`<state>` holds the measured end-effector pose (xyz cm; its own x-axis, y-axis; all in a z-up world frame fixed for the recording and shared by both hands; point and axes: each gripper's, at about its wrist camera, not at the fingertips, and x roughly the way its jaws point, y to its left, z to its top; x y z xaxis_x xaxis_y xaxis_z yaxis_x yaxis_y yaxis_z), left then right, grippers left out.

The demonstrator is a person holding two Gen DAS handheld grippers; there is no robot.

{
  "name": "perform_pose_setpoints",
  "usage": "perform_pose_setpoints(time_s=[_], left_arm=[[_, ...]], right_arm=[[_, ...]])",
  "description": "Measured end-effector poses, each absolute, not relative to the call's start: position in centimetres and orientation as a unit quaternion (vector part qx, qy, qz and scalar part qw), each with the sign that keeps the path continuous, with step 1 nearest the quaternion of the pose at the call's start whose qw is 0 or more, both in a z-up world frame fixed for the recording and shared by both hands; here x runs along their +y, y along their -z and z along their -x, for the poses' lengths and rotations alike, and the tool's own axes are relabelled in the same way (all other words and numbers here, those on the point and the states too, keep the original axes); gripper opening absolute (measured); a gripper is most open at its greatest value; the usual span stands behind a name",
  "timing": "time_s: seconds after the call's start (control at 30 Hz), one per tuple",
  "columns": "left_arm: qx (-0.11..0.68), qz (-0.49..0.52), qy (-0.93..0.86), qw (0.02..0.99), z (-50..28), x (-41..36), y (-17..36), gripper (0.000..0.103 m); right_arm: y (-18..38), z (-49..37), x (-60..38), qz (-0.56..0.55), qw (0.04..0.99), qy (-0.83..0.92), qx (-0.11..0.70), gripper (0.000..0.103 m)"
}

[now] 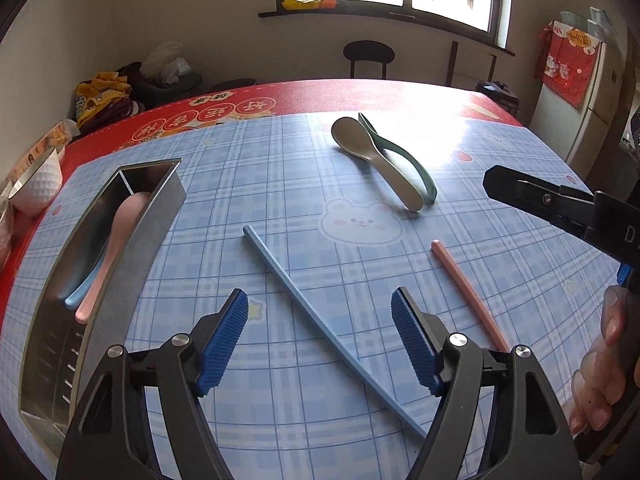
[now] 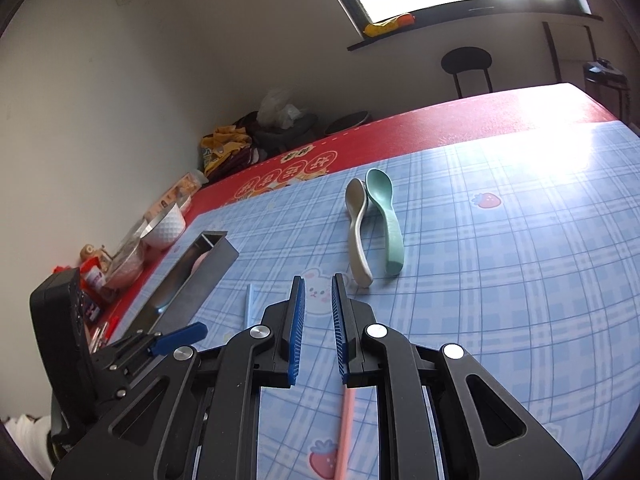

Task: Organize utensils
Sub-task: 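Lower the left tool onto the blue chopstick and close on it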

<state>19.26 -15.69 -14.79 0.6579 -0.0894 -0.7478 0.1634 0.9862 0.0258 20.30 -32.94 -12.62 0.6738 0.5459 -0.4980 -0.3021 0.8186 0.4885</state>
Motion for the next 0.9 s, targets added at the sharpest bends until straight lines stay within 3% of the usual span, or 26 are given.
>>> perform_pose_setpoints(time_s=[0.07, 0.17, 0.33, 0.4, 0.5, 0.9], left_arm=[[0.413, -0.050, 0.072, 0.906, -19.4, -15.9, 15.0, 0.070], [0.424, -0.052, 0.075, 0.901, -19.7, -15.9, 15.6, 0.059], [0.443, -0.038, 0.088, 0.891, -20.5, -15.3, 16.3, 0.023], [0.445, -0.033, 0.093, 0.890, -20.7, -15.0, 16.3, 0.016], [0.447, -0.037, 0.099, 0.888, -20.7, -14.5, 16.3, 0.012], [0.432, -0.105, 0.094, 0.891, -19.6, -13.1, 16.3, 0.011]], right_arm=[[12.5, -20.2, -33.0, -0.188, 0.896, -0.238, 0.324, 0.015], [12.6, -20.3, -33.2, -0.191, 0.896, -0.234, 0.325, 0.015], [12.6, -20.3, -33.4, -0.193, 0.896, -0.231, 0.326, 0.015], [12.5, -20.3, -33.5, -0.194, 0.897, -0.231, 0.324, 0.015], [12.6, -20.4, -33.7, -0.198, 0.896, -0.228, 0.325, 0.015], [12.8, -20.5, -33.4, -0.195, 0.894, -0.231, 0.330, 0.015]])
